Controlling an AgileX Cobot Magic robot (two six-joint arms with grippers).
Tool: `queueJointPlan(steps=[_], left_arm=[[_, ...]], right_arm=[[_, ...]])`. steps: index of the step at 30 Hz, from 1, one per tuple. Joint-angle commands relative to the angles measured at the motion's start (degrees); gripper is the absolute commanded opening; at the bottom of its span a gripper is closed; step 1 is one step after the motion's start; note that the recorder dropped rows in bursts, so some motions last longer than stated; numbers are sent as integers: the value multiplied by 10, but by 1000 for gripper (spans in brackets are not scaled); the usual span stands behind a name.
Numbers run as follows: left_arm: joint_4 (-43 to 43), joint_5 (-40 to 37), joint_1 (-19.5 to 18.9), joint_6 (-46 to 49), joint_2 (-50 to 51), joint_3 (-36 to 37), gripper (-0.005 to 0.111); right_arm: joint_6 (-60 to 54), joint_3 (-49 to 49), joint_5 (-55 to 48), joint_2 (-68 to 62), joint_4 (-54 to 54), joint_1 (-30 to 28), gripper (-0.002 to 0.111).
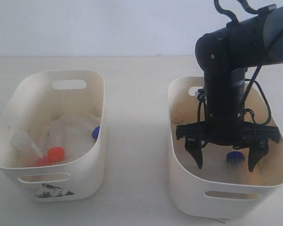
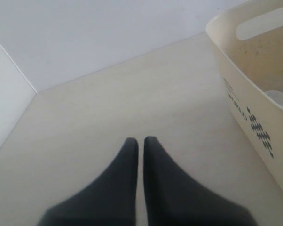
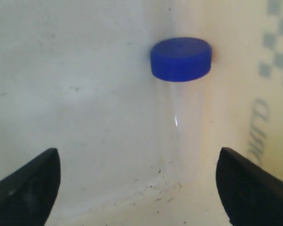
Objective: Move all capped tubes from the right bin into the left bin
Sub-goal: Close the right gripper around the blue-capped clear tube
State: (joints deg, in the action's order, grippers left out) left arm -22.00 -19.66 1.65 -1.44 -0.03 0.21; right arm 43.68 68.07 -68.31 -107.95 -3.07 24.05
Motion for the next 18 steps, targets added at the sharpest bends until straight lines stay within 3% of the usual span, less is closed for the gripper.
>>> queueJointPlan(steps=[1, 18], left_arm=[[1, 1, 2, -5, 0, -2, 4], [1, 1, 2, -5, 0, -2, 4]], right_arm=[[8, 0, -12, -26, -32, 0, 83], [-18, 0, 80, -121, -60, 0, 83]])
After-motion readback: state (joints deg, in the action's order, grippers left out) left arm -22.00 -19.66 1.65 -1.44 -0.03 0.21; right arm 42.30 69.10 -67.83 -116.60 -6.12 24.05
